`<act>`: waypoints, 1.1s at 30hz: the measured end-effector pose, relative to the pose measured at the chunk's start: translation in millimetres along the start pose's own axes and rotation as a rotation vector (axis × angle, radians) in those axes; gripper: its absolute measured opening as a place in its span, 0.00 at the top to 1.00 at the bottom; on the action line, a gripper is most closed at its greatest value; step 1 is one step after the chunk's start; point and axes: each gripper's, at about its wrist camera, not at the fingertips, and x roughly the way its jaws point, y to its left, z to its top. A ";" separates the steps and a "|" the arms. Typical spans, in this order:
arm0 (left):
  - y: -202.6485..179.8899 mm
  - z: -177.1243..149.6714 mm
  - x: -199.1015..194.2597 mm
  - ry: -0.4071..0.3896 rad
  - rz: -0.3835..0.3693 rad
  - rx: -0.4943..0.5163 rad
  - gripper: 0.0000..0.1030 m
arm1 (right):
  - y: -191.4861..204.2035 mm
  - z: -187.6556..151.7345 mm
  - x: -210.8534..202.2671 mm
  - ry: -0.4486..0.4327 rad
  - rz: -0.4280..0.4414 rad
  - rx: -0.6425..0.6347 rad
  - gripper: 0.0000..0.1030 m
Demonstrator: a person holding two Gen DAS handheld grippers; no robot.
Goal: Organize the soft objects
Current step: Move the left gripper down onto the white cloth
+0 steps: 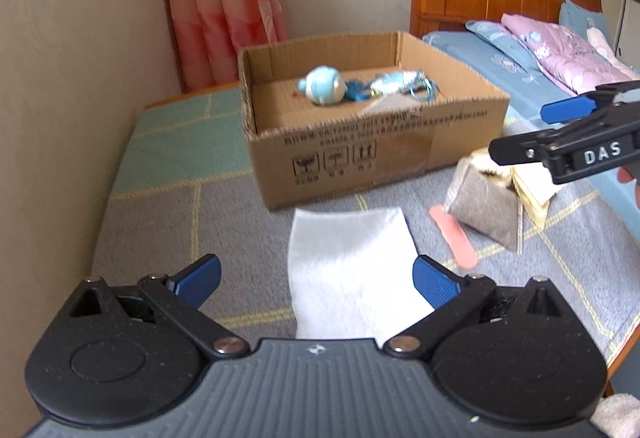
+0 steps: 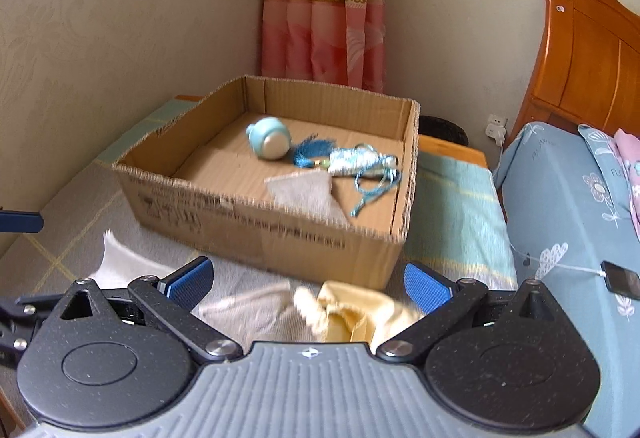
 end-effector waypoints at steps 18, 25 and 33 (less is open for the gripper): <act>-26.0 -21.1 15.8 0.116 -0.035 0.104 0.01 | 0.7 -43.5 -8.6 0.031 0.007 -0.011 0.00; -15.4 -31.6 12.6 0.144 -0.020 0.112 0.01 | -0.3 -45.2 -6.3 0.034 0.033 -0.020 0.00; -11.0 -13.5 29.8 0.123 -0.024 0.133 0.00 | 0.0 -44.1 -8.9 0.026 0.053 -0.011 0.00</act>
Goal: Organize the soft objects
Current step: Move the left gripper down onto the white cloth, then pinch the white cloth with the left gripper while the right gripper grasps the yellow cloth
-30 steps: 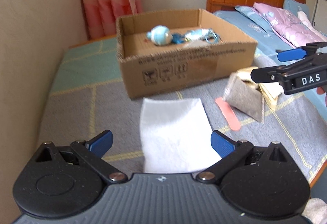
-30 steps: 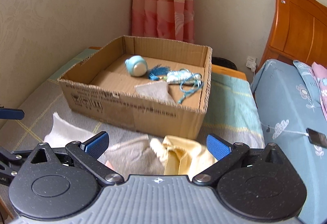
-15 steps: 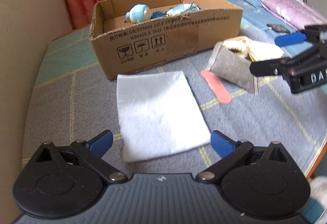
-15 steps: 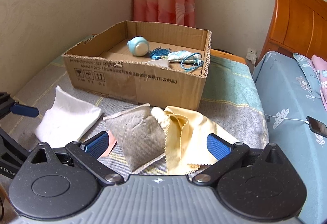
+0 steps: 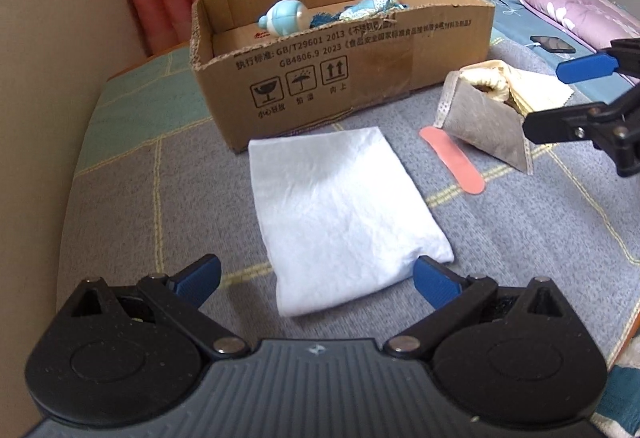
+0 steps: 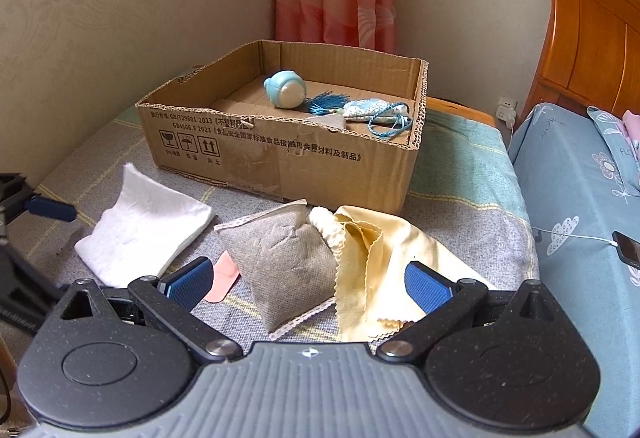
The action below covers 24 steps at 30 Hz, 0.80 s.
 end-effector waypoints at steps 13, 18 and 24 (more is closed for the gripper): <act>8.9 22.8 20.9 -0.035 -0.077 0.023 0.00 | -2.9 -3.6 -0.2 0.014 0.004 0.029 0.00; 10.0 25.2 27.3 -0.052 -0.123 0.026 0.01 | -1.3 -4.3 -0.2 0.017 0.011 0.032 0.00; 15.1 27.6 22.7 -0.075 -0.173 -0.036 0.32 | -0.2 -5.6 1.6 0.027 0.021 0.035 0.00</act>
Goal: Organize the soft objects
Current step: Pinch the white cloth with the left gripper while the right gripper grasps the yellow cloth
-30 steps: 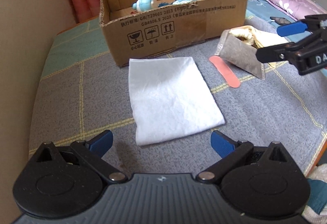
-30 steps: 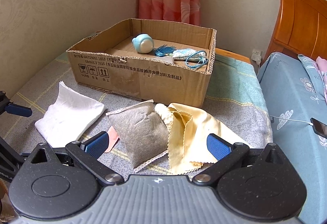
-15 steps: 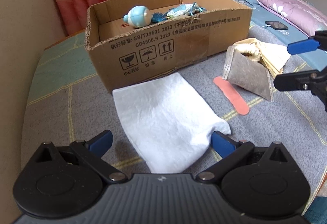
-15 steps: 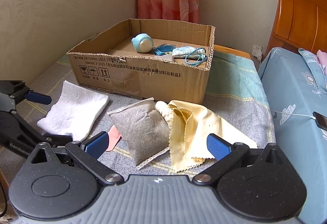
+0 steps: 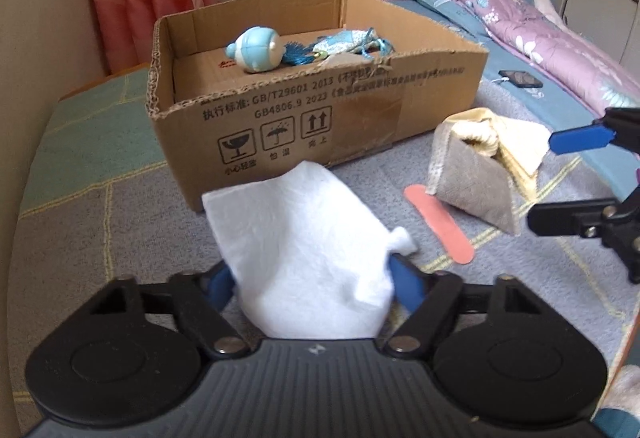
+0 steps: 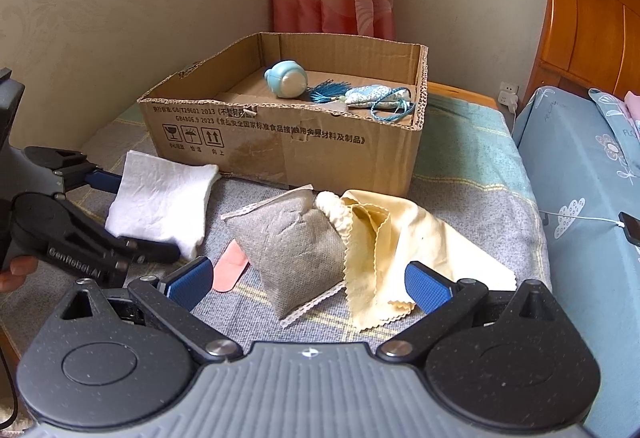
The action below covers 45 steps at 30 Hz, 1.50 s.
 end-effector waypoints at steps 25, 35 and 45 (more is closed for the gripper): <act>-10.6 -6.1 -13.5 -0.018 0.030 -0.045 0.62 | 6.0 4.4 7.3 -0.038 0.037 -0.072 0.01; -10.1 -6.0 -13.1 -0.016 0.029 -0.046 0.61 | -40.2 2.2 30.4 -0.003 -0.134 -0.037 0.01; -11.9 -4.7 -11.1 -0.008 0.036 -0.044 0.61 | -67.5 0.1 37.0 0.029 -0.243 -0.023 0.01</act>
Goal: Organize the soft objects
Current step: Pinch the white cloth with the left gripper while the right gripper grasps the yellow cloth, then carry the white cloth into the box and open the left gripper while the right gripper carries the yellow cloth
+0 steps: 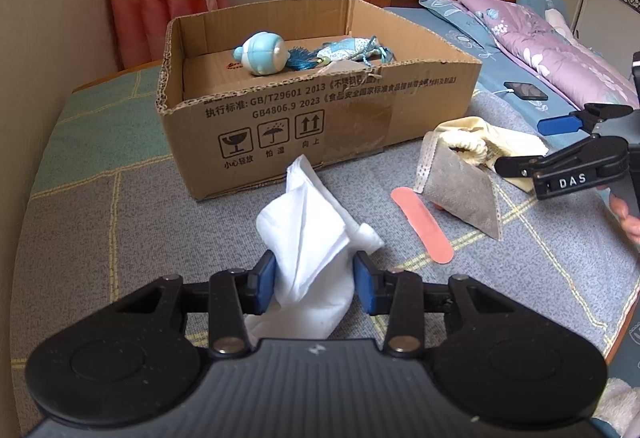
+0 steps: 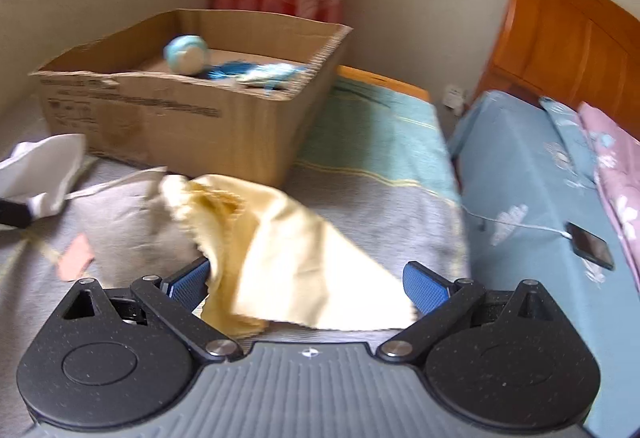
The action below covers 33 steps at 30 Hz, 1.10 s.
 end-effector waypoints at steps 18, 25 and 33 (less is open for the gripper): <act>-0.2 1.1 1.9 0.006 0.004 -0.002 0.61 | -4.3 18.0 12.6 -0.022 0.122 0.024 0.57; 1.6 0.4 1.4 0.005 -0.003 -0.002 0.60 | -22.0 20.9 -0.9 -0.023 0.147 0.125 0.81; 1.3 0.6 1.1 0.004 -0.004 -0.002 0.60 | -20.0 18.7 -26.0 -0.007 0.171 0.133 0.81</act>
